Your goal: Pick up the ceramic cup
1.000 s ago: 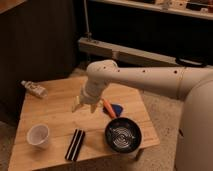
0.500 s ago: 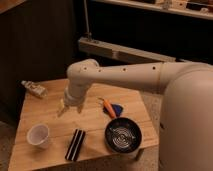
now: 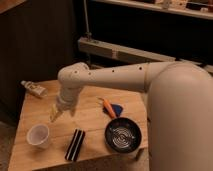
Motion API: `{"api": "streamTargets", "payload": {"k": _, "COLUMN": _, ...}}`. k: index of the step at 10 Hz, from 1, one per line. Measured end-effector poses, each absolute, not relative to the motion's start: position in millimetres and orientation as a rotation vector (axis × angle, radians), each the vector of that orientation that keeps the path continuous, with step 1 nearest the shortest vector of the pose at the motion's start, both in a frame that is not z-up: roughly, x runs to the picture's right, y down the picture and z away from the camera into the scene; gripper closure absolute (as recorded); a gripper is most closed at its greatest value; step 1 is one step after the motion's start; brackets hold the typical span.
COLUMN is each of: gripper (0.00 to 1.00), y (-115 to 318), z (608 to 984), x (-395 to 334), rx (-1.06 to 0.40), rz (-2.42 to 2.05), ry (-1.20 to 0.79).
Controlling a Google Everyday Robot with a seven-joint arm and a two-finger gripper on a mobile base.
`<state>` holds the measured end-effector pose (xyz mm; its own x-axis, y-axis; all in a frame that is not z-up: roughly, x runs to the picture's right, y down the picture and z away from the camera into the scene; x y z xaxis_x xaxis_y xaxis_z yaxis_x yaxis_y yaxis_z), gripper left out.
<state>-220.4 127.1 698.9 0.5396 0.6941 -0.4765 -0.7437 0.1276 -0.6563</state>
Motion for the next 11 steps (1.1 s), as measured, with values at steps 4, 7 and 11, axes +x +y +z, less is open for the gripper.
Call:
{"api": "streamTargets", "payload": {"k": 4, "gripper": 0.35, "y": 138.3, "z": 699.0, "x": -239.5, "rx": -1.033, "rz": 0.974, "ry": 0.051}}
{"api": "streamTargets", "payload": {"k": 7, "gripper": 0.35, "y": 162.8, "z": 686.0, "x": -263.4, "rx": -1.055, "rz": 0.866, "ry": 0.067}}
{"api": "streamTargets", "payload": {"k": 11, "gripper": 0.35, "y": 184.6, "z": 699.3, "x": -274.6, "rx": -1.023, "rz": 0.805, "ry": 0.086}}
